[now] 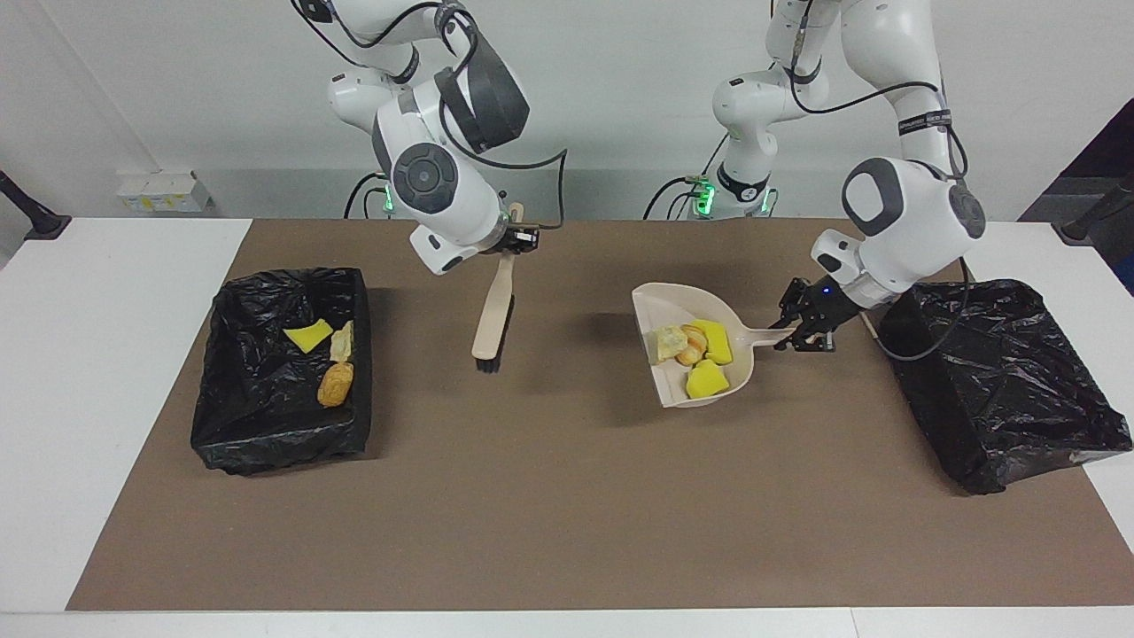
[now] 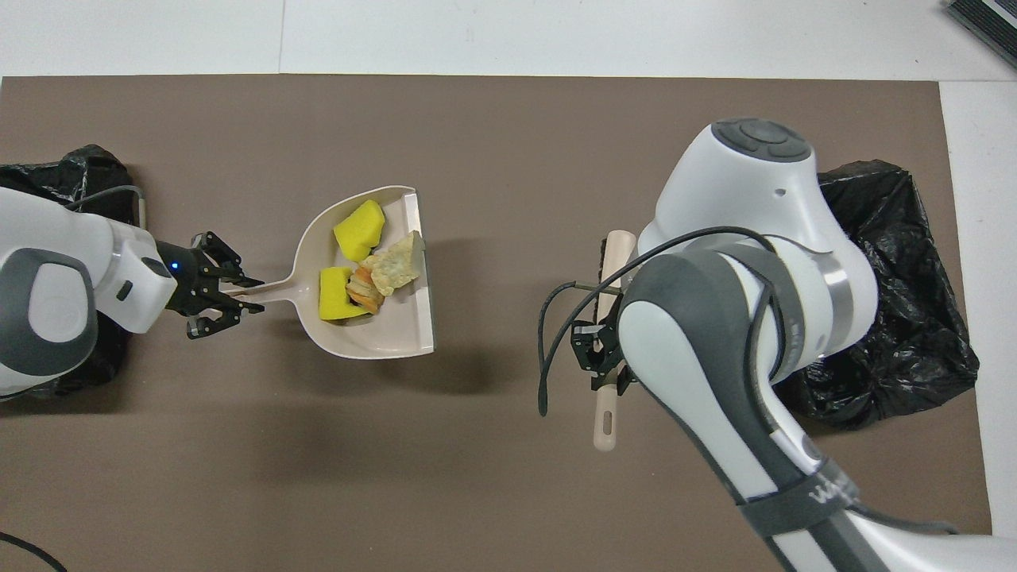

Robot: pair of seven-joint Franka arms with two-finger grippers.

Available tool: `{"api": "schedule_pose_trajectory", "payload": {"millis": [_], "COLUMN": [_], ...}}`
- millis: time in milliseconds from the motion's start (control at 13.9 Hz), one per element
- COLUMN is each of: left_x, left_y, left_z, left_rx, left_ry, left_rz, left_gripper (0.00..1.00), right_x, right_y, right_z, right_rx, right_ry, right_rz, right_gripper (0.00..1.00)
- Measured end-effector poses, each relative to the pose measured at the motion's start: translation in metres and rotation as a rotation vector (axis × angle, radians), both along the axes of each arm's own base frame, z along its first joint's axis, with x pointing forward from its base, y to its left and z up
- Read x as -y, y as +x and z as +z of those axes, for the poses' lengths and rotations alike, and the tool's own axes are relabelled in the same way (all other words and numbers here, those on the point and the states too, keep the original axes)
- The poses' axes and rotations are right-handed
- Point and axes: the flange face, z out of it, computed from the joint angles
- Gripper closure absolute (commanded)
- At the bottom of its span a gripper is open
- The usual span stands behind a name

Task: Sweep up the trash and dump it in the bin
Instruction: 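Carry the loaded dustpan with the left gripper over its bin, then tip the dustpan with the left gripper to dump debris into the bin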

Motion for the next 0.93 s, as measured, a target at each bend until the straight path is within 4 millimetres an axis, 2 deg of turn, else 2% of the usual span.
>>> {"api": "schedule_pose_trajectory", "payload": {"millis": [287, 431, 718, 933], "left_x": [-0.041, -0.059, -0.114, -0.161], "left_y": [0.012, 0.015, 0.015, 0.011], "left_z": [0.044, 0.06, 0.073, 0.08], "left_rx": [-0.01, -0.006, -0.018, -0.034], "left_ry": [0.02, 0.051, 0.117, 0.144], "left_rz": [-0.009, -0.009, 0.033, 0.094], "left_gripper": [1.0, 1.0, 1.0, 1.0], "right_x": [-0.061, -0.102, -0.186, -0.221], "right_y": [-0.026, -0.044, -0.094, -0.131], "right_z": [-0.02, -0.03, -0.057, -0.079], "right_rx": [0.021, 0.03, 0.06, 0.046], "right_ry": [-0.002, 0.024, 0.044, 0.03], "right_rz": [0.035, 0.052, 0.08, 0.139], "right_gripper": [1.0, 1.0, 1.0, 1.0]}}
